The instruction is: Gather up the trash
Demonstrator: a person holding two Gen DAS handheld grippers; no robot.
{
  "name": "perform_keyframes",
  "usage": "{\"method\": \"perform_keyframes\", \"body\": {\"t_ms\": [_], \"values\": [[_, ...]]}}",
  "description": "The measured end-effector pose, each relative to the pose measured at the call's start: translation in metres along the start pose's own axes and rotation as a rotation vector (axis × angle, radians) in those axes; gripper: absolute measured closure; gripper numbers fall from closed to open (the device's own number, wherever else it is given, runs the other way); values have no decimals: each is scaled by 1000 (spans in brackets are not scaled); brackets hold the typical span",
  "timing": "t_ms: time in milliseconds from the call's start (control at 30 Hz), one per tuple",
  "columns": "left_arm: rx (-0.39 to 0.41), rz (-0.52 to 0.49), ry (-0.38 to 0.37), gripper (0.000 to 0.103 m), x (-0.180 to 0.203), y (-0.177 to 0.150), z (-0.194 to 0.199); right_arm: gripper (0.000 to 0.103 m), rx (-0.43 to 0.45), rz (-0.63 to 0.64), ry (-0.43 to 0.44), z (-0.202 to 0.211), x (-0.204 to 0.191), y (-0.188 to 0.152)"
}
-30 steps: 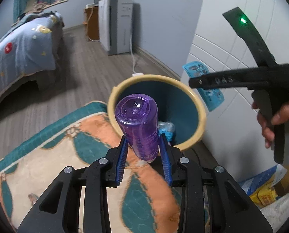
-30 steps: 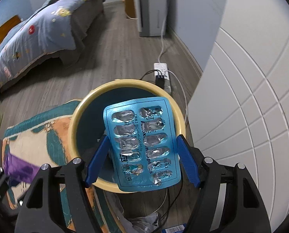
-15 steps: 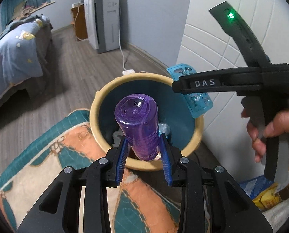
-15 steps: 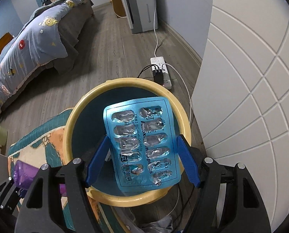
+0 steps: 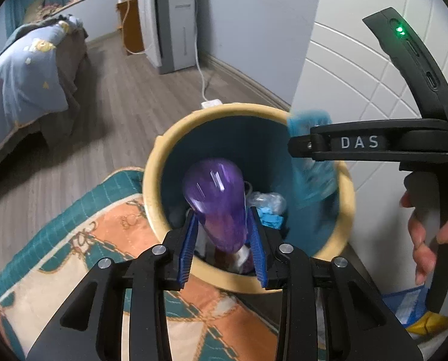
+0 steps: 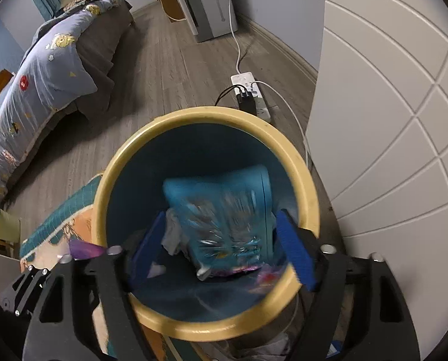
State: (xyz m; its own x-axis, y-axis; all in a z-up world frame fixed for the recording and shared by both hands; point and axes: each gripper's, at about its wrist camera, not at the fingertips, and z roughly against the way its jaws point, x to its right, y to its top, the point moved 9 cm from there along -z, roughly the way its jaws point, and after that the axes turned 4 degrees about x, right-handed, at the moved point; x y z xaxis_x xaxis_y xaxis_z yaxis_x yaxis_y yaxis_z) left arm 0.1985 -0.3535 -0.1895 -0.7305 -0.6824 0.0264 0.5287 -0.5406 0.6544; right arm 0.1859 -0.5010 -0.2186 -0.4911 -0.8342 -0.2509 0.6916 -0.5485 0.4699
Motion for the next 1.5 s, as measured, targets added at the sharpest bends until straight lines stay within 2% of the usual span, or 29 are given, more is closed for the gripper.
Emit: {"method": "perform_keyframes", "body": {"t_ms": [100, 167, 233, 300, 367, 533, 700, 833, 967, 1067, 1200, 1333, 1400, 1500], "values": [[2, 7, -4, 57, -4, -1, -3, 19, 12, -7, 15, -2, -4, 4], [-1, 11, -8, 55, -5, -2, -4, 12, 10, -1, 7, -4, -4, 3], [-2, 19, -10, 37, -7, -2, -5, 9, 7, 15, -4, -5, -3, 2], [5, 24, -5, 33, -7, -4, -1, 9, 9, 34, -22, -4, 0, 2], [8, 33, 3, 26, -8, -7, 8, 6, 19, 38, -26, 4, 3, 4], [46, 67, 6, 7, -8, -10, 50, 6, 4, 94, -46, 40, 1, -7], [40, 113, 67, 5, -17, -16, 92, 6, 59, 129, -79, 94, -3, -18], [61, 86, 203, 5, -27, -30, 135, 6, 122, 163, -94, 136, -9, -32], [105, 95, 210, 5, -26, -37, 167, 6, 163, 195, -124, 163, -9, -45], [120, 97, 172, 5, -20, -32, 170, 6, 163, 184, -122, 168, -9, -54], [150, 87, 201, 5, -21, -19, 163, 6, 193, 240, -130, 164, -23, -52], [164, 126, 213, 5, -29, -12, 148, 6, 264, 328, -158, 162, -30, -38], [158, 153, 219, 5, -34, -13, 139, 6, 276, 319, -156, 161, -28, -36], [155, 188, 166, 5, -37, -14, 130, 6, 304, 313, -106, 167, -33, -34]]}}
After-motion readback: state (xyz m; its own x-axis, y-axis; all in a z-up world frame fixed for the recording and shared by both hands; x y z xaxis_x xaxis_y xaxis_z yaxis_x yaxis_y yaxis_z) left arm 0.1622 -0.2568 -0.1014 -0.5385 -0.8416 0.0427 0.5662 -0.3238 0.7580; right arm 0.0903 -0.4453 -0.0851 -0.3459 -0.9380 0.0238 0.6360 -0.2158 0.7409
